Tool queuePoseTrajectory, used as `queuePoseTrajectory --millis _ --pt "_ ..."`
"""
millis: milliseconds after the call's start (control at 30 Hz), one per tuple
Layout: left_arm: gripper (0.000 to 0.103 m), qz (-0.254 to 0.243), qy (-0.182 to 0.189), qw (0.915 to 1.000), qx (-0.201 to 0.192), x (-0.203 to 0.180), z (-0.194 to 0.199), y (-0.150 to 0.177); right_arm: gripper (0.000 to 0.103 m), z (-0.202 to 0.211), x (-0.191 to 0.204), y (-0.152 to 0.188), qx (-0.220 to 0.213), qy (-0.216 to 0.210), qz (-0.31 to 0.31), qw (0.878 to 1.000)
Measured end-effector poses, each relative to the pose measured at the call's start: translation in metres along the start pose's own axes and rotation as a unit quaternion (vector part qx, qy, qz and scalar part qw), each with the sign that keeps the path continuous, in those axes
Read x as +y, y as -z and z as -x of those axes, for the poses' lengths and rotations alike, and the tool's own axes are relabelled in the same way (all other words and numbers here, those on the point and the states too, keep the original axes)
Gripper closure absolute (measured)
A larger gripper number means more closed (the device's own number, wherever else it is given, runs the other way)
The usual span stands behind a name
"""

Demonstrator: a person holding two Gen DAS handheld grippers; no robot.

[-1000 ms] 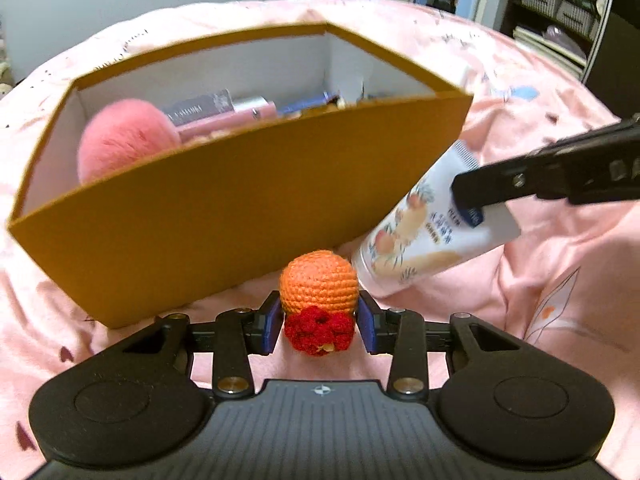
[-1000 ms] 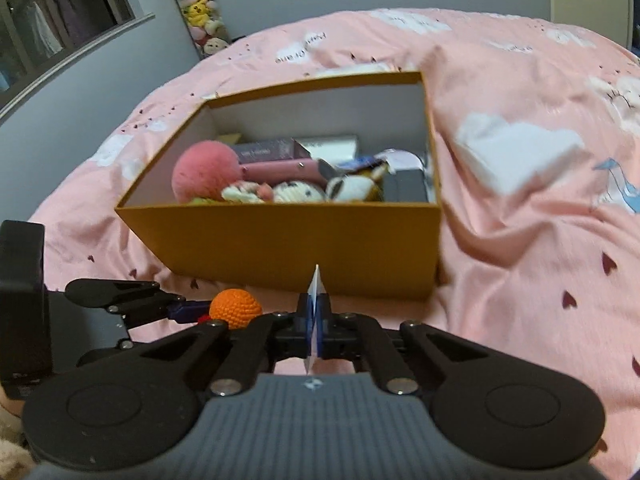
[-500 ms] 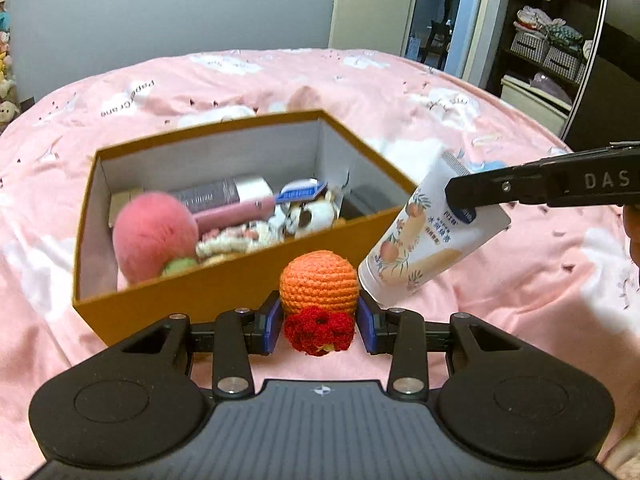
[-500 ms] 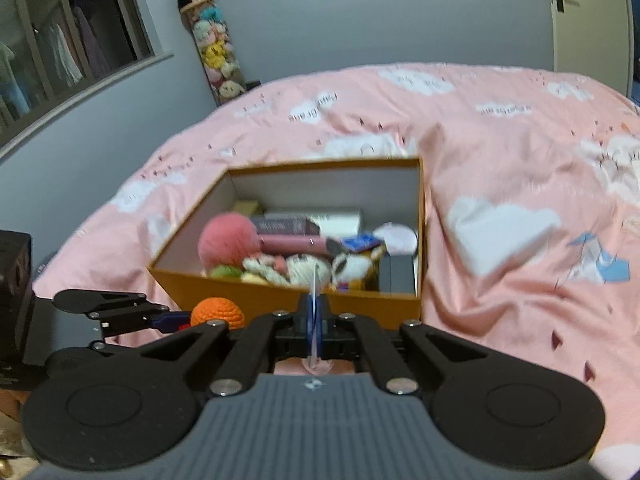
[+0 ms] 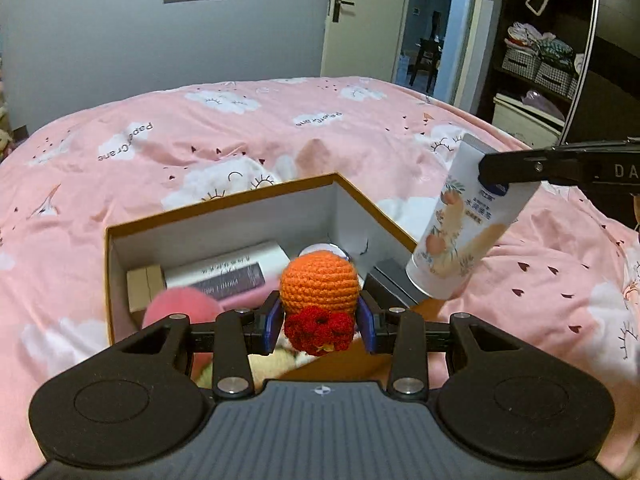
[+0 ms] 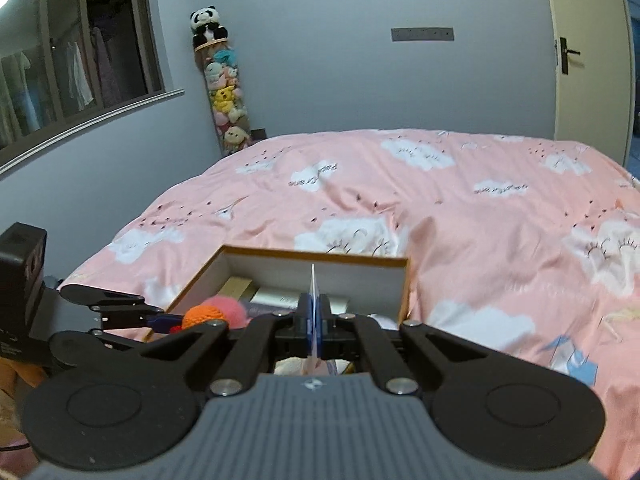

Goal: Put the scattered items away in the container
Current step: 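Carry the lotion tube and crocheted toy over the orange box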

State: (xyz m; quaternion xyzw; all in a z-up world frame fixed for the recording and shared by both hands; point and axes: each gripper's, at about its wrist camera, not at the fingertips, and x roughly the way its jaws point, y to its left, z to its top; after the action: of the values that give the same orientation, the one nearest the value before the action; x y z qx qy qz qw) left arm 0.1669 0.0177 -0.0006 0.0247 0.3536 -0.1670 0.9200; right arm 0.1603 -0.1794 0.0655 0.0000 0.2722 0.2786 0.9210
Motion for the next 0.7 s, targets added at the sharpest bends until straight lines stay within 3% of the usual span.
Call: queuePoseTrajectory --millis 267,700 --pt "0.059 -0.04 0.007 0.9991 0.015 0.007 -0.051 -0.032 0.101 -0.042 -0.017 -0.019 -0.004 0.013 0.005 1.0" --pt "0.058 -0.045 0.028 0.9943 0.093 0.02 -0.141 -0.05 0.101 -0.117 -0.043 -0.03 0.02 0.026 0.016 0.999"
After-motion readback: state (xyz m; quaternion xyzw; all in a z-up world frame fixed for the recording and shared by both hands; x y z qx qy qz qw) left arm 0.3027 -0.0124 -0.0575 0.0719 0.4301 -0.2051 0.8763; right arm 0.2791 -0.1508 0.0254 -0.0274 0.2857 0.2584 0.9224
